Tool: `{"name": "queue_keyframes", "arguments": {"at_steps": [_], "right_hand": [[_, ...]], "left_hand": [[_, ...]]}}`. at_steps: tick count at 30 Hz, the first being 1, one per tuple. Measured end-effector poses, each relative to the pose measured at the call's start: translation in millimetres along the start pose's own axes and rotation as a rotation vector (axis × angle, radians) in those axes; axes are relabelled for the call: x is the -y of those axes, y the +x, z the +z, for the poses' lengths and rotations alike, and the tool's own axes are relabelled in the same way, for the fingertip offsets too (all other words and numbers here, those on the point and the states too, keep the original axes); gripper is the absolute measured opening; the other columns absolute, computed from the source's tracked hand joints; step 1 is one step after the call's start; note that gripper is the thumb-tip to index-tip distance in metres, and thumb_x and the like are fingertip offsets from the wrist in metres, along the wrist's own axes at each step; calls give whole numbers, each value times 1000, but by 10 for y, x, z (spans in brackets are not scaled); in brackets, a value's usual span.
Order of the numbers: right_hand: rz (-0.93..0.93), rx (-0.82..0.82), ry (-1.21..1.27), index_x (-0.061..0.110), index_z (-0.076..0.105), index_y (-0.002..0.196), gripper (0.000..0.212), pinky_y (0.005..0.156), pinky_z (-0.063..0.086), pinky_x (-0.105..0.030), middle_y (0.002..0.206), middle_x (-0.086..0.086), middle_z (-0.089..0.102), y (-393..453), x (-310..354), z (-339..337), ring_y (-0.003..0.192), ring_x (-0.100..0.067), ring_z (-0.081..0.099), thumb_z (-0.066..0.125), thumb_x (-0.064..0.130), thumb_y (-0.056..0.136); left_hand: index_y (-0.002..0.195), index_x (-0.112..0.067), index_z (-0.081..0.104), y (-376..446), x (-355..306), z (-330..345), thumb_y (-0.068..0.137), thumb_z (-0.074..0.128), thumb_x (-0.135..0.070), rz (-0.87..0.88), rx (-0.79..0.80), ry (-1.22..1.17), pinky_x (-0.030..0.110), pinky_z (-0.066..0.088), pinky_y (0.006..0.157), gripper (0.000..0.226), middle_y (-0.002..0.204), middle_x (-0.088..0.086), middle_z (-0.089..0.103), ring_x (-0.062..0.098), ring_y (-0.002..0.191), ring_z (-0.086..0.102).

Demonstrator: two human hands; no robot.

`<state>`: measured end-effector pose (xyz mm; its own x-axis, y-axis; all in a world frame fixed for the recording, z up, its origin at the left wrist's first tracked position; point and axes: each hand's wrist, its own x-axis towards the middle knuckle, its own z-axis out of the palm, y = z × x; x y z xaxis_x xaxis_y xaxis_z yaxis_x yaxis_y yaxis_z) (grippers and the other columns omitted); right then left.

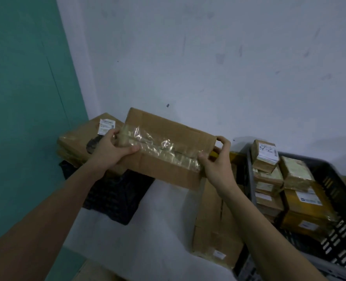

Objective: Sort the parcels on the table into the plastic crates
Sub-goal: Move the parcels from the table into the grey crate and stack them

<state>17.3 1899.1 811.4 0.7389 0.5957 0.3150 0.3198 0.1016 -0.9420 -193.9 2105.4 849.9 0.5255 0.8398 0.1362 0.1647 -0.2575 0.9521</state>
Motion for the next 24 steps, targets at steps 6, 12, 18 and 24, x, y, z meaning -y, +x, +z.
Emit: {"name": "queue_keyframes", "arguments": {"at_steps": [6, 12, 18, 24], "right_hand": [[-145, -144, -217, 30, 32, 137, 63, 91, 55, -45, 124, 12, 52, -7, -87, -153, 110, -9, 54, 61, -1, 90], [-231, -17, -309, 27, 18, 153, 88, 102, 47, -34, 137, 6, 33, 67, -105, -190, 118, -2, 40, 70, 8, 86], [-40, 239, 11, 50, 24, 148, 86, 103, 46, -27, 145, 16, 43, 97, -188, -358, 130, -1, 45, 79, 39, 82], [-42, 4, 15, 37, 30, 138, 71, 96, 53, -27, 131, 8, 57, 166, -384, -347, 115, 1, 57, 76, 19, 86]], "left_hand": [[114, -34, 64, -41, -140, 159, 74, 45, -78, -164, 258, -383, 40, 52, 76, 62, 103, -8, 76, 16, 95, 68], [139, -22, 53, 48, -87, 358, 74, 80, -31, -114, 170, -336, 25, 60, 68, 71, 118, -2, 71, 9, 92, 72], [150, -30, 31, 125, 118, 378, 59, 87, -17, 24, 157, -285, 40, 55, 93, 107, 138, -3, 56, 15, 122, 58], [148, -27, 30, 118, 145, 537, 64, 89, -23, 90, 227, -80, 39, 44, 108, 103, 142, -9, 50, 10, 131, 48]]}}
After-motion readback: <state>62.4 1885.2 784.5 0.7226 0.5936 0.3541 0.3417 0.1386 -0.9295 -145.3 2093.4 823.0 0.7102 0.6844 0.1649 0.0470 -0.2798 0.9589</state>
